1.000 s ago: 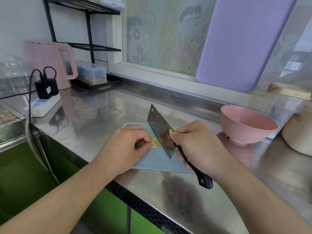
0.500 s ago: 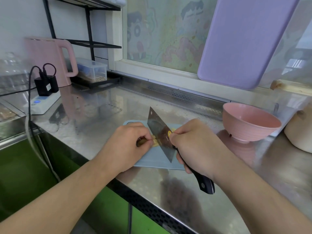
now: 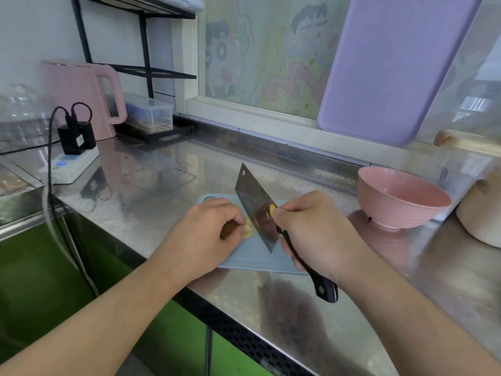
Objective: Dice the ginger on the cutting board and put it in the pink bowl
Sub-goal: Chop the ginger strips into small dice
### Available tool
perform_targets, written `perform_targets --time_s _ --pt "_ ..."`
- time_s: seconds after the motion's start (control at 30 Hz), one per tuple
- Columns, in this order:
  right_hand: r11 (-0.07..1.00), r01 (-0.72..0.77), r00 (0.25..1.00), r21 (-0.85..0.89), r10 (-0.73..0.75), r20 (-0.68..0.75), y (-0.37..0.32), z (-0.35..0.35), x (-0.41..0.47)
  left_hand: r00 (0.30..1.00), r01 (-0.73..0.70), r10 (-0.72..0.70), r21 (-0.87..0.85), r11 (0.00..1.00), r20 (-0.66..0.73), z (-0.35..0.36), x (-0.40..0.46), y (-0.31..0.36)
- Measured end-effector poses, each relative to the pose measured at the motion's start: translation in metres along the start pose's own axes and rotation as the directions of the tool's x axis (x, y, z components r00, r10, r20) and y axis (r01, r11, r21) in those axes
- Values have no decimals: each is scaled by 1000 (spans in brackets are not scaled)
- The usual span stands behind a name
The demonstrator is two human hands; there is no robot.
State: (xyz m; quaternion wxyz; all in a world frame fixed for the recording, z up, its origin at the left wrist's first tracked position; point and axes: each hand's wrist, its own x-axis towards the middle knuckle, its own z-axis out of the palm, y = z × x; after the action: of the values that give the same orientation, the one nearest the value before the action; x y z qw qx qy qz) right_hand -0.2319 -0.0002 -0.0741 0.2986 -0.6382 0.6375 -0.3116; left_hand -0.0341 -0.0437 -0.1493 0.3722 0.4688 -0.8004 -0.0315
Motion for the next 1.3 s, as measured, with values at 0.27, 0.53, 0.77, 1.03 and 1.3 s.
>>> perform_targets --time_s 0.27,0.53,0.77,1.03,1.3 --pt "997 53 998 -49 -52 20 -4 -4 -5 1000 29 -29 -17 999 -9 1 -1 -3" --pt "972 93 996 -217 -91 19 -12 2 -12 1000 9 -10 -34 999 -17 0 1 -2" --pt "967 77 996 -242 -65 58 -17 15 -4 1000 17 -18 -59 998 -17 -1 1 -1" --pt "998 52 998 -46 -54 -36 0 11 -1 1000 3 -3 -23 1000 -6 -1 1 0" --pt "996 83 997 -30 -83 -5 -5 3 -6 999 33 -33 -11 999 -17 -2 0 1"
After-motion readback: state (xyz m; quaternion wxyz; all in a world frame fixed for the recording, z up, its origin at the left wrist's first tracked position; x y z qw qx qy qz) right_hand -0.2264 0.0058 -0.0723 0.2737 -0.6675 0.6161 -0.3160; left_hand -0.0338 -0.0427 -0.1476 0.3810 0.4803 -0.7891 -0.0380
